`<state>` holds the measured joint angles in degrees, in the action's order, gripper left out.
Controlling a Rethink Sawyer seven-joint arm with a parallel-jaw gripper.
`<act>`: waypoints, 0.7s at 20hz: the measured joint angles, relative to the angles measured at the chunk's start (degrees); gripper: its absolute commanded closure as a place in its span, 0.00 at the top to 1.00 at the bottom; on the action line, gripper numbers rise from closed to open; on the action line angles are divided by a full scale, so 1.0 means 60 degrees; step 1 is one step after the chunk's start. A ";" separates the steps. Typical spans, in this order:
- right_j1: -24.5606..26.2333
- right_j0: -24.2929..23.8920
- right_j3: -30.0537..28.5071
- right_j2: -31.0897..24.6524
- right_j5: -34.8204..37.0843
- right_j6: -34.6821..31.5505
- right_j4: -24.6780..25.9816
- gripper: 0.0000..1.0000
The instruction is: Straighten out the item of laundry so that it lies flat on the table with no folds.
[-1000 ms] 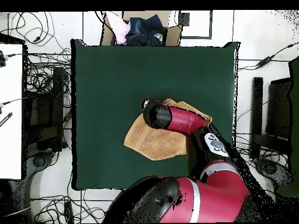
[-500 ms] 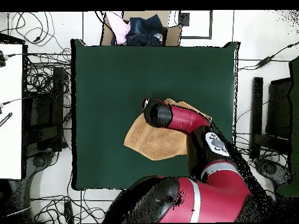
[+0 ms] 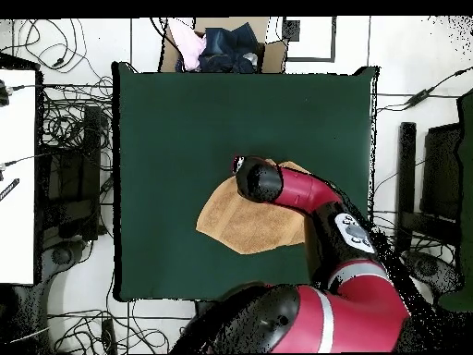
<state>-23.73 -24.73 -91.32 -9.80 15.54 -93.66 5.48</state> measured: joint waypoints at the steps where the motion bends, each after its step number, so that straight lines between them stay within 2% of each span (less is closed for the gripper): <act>1: -0.0039 -0.0049 -0.0037 0.0000 0.0020 0.0000 0.0000 1.00; 14: -0.0276 -0.0540 -0.0059 0.0001 0.0307 0.0000 0.0000 1.00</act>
<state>-25.39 -27.97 -91.68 -9.79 17.38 -93.66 5.48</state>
